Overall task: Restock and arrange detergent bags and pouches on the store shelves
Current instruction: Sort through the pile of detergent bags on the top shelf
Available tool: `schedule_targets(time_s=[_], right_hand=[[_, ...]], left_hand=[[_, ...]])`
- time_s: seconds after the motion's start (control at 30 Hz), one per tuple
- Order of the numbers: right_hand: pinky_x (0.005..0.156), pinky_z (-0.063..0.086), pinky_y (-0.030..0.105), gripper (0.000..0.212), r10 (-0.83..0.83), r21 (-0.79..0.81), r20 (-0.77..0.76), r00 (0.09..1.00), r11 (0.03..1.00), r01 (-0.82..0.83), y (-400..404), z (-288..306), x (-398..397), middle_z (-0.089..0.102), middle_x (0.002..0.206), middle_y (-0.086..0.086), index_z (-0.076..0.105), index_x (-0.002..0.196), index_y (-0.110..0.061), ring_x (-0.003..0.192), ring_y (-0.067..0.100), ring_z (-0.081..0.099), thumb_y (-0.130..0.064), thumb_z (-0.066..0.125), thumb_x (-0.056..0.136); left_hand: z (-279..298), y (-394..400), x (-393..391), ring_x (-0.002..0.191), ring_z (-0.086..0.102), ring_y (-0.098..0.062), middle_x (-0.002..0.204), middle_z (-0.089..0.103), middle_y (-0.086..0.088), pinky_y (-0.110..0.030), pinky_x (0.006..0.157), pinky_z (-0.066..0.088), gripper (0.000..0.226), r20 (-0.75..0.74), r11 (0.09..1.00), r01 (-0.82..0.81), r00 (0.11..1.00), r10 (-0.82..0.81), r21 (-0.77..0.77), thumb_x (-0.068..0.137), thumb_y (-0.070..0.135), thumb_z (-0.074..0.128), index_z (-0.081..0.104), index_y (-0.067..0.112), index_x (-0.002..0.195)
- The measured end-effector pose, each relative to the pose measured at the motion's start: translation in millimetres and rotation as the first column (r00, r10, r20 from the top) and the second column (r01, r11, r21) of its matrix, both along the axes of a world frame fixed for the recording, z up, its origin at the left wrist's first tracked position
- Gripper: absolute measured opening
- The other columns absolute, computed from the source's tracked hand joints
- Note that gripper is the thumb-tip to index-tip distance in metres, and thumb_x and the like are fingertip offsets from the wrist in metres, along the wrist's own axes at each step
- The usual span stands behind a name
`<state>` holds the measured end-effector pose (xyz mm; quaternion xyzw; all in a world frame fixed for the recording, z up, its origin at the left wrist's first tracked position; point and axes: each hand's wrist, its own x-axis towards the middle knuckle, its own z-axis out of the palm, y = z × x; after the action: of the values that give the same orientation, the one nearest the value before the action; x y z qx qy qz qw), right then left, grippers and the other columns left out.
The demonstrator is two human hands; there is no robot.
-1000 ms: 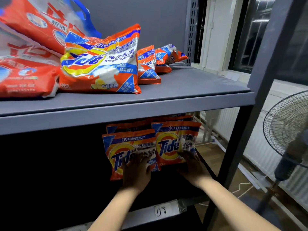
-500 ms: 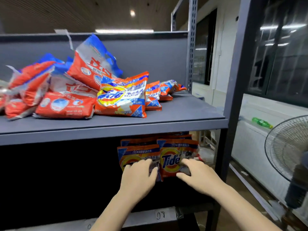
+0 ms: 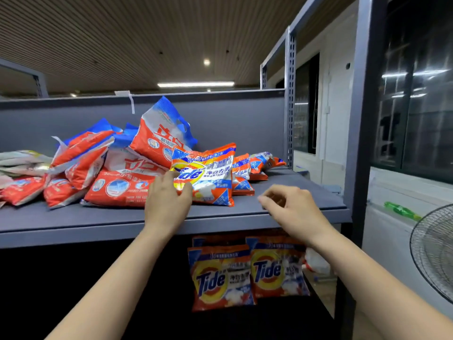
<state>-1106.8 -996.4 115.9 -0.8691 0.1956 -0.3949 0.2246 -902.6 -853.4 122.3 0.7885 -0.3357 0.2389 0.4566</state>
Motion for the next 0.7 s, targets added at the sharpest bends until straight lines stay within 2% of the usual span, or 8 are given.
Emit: schedule_targets(time_s=[0.07, 0.13, 0.27, 0.37, 0.43, 0.5, 0.57, 0.7], right_hand=[[0.066, 0.045, 0.026, 0.018, -0.036, 0.038, 0.013, 0.999, 0.999, 0.036, -8.6, 8.7, 20.3, 0.066, 0.074, -0.012, 0.065, 0.076, -0.029, 0.074, 0.005, 0.058, -0.038, 0.058, 0.09], [0.073, 0.048, 0.028, 0.015, -0.071, 0.089, -0.039, 0.997, 0.993, 0.074, -19.4, 16.0, 43.0, 0.068, 0.084, -0.008, 0.068, 0.086, -0.026, 0.083, 0.009, 0.06, -0.037, 0.058, 0.09], [0.082, 0.046, 0.031, 0.029, -0.108, 0.213, -0.194, 0.975, 0.966, 0.15, -41.4, 24.4, 90.4, 0.063, 0.102, 0.001, 0.065, 0.105, -0.015, 0.1, 0.019, 0.058, -0.039, 0.055, 0.092], [0.082, 0.038, 0.027, 0.028, -0.039, 0.298, -0.262, 0.964, 0.947, 0.119, -49.7, 29.2, 118.2, 0.056, 0.107, 0.0, 0.062, 0.108, -0.019, 0.11, 0.024, 0.053, -0.04, 0.047, 0.097], [0.087, 0.033, 0.026, 0.038, 0.057, 0.429, -0.223, 0.973, 0.902, 0.046, -54.8, 30.8, 133.8, 0.053, 0.122, -0.003, 0.054, 0.128, -0.02, 0.121, 0.023, 0.048, -0.041, 0.044, 0.098], [0.092, 0.037, 0.028, 0.039, 0.072, 0.548, -0.145, 0.987, 0.836, 0.02, -62.5, 31.3, 147.8, 0.053, 0.134, 0.0, 0.051, 0.132, -0.017, 0.12, 0.023, 0.051, -0.036, 0.048, 0.097], [0.098, 0.045, 0.036, 0.04, -0.013, 0.657, -0.052, 0.999, 0.753, 0.044, -72.9, 30.6, 160.0, 0.057, 0.133, 0.009, 0.053, 0.129, -0.011, 0.115, 0.026, 0.057, -0.027, 0.058, 0.092], [0.098, 0.048, 0.045, 0.061, -0.194, 0.798, 0.107, 0.975, 0.602, 0.032, -80.3, 30.9, 173.9, 0.056, 0.13, 0.017, 0.048, 0.133, -0.002, 0.112, 0.034, 0.059, -0.021, 0.073, 0.081]], left_hand=[[6.3, -6.9, 26.0, 0.12, 0.045, -0.032, 0.129, 0.051, -0.017, -0.043, 0.101, 0.037, 0.047, -0.1, 0.998, 0.0, 0.995, 0.006, 0.062, 0.091, 0.028, 0.055, 0.048, 0.005, 0.13], [10.6, -15.8, 44.5, 0.12, 0.046, -0.034, 0.132, 0.051, -0.017, -0.044, 0.1, 0.038, 0.051, -0.156, 0.992, 0.017, 0.988, 0.003, 0.128, 0.09, 0.033, 0.055, 0.046, 0.003, 0.131], [14.1, -34.5, 62.2, 0.119, 0.05, -0.033, 0.131, 0.054, -0.014, -0.041, 0.098, 0.041, 0.07, -0.098, 0.964, -0.008, 0.995, 0.035, 0.265, 0.082, 0.056, 0.059, 0.045, 0.008, 0.131], [8.2, -41.6, 69.6, 0.124, 0.045, -0.033, 0.136, 0.049, -0.014, -0.042, 0.1, 0.036, 0.089, -0.059, 0.961, -0.072, 0.994, 0.09, 0.268, 0.078, 0.07, 0.053, 0.036, 0.007, 0.137], [3.1, -43.3, 72.6, 0.127, 0.042, -0.033, 0.14, 0.046, -0.014, -0.043, 0.102, 0.032, 0.096, -0.034, 0.96, -0.095, 0.994, 0.108, 0.263, 0.077, 0.074, 0.048, 0.03, 0.005, 0.142], [1.1, -44.2, 75.0, 0.127, 0.042, -0.032, 0.139, 0.046, -0.013, -0.043, 0.102, 0.031, 0.096, -0.028, 0.967, -0.09, 0.995, 0.1, 0.24, 0.076, 0.075, 0.049, 0.031, 0.007, 0.142], [1.2, -44.2, 75.9, 0.127, 0.042, -0.031, 0.138, 0.047, -0.012, -0.042, 0.102, 0.031, 0.093, -0.042, 0.974, -0.078, 0.995, 0.088, 0.211, 0.075, 0.074, 0.052, 0.035, 0.009, 0.139], [1.8, -42.5, 75.7, 0.129, 0.041, -0.029, 0.14, 0.046, -0.01, -0.042, 0.104, 0.03, 0.097, -0.081, 0.986, -0.057, 0.994, 0.07, 0.155, 0.071, 0.074, 0.057, 0.035, 0.008, 0.139]])
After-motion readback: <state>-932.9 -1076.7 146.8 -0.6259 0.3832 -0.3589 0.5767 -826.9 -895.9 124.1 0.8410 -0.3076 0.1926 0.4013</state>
